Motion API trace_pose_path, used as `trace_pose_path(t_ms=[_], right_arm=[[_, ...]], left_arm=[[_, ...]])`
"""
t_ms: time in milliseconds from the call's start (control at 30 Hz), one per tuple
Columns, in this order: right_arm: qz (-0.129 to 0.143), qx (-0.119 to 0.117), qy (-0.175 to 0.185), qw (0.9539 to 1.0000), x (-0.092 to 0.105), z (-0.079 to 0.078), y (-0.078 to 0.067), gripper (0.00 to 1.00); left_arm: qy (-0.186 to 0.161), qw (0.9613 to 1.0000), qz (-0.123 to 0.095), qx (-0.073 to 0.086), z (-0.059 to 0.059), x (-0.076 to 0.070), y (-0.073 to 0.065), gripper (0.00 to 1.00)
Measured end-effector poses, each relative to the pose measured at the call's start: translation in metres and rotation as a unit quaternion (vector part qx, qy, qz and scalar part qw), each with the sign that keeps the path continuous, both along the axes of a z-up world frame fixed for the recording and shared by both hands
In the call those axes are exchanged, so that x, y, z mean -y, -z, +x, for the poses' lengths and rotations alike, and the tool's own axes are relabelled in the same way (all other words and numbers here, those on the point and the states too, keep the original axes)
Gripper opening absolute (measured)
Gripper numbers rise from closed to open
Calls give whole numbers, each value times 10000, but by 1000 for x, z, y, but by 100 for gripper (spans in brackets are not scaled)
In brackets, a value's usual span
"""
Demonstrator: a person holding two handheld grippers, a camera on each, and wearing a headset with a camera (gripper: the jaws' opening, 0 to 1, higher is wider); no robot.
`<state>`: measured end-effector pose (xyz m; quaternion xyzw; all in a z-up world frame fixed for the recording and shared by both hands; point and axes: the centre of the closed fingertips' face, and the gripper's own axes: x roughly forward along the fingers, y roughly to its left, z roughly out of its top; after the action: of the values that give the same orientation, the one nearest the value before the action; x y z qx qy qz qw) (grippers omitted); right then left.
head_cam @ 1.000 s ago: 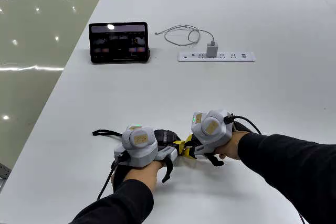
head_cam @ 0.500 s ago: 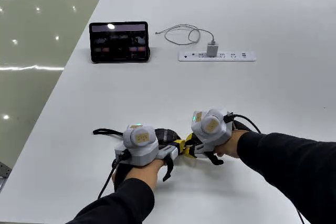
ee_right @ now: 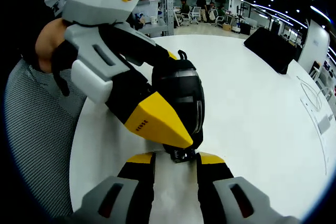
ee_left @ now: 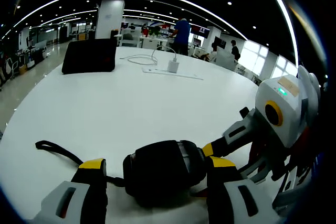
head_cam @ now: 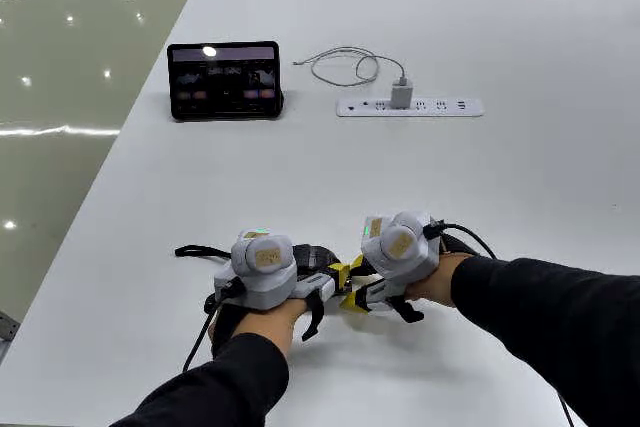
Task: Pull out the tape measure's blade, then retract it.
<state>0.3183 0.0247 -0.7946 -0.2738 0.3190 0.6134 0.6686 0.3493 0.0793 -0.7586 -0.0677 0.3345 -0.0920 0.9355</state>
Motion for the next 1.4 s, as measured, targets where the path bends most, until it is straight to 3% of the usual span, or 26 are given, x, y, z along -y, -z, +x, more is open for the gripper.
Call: trace_pose_path(t_ms=[133,467,600,633,667,700,733,867,1067,1167,1233,1267,1400], right_arm=[[33,-49,-9,10000,0,-2,-1,31],[76,-25,51,10000,3,-1,-8,43],[35,19,98,9999,8,-1,-10,48],[45,7,181,9998,9,-1,-11,50],[152,-3,287,9995,8,-1,-15,52],[243,5,359,9991,7,-1,-17,53],[243,12,419,9988,9,-1,-18,54],[280,13,476,9985,11,-8,-19,59],[296,87,489,9983,20,-17,-24,62],[381,96,590,9975,26,-19,-31,63],[416,106,645,9970,30,-20,-34,64],[458,77,707,9964,32,-20,-36,65],[516,82,853,9950,43,-22,-40,71]], left_arm=[[-34,9999,66,144,2,-5,-4,84],[168,9997,-105,112,-2,-2,-5,86],[277,9992,-211,207,-3,-4,-8,94],[304,9986,-97,413,1,-7,-12,97],[497,9980,-10,388,-3,-5,-11,97],[541,9980,-85,303,-6,-2,-9,97],[615,9977,-156,254,-8,0,-8,97],[745,9971,-54,154,-13,-2,-3,100],[1260,9918,81,210,-25,-2,-6,100],[1572,9871,78,289,-29,-1,-12,100],[1845,9824,205,192,-36,-1,-11,100],[1932,9807,175,227,-37,-1,-12,100],[2080,9775,219,265,-41,-8,-16,100]])
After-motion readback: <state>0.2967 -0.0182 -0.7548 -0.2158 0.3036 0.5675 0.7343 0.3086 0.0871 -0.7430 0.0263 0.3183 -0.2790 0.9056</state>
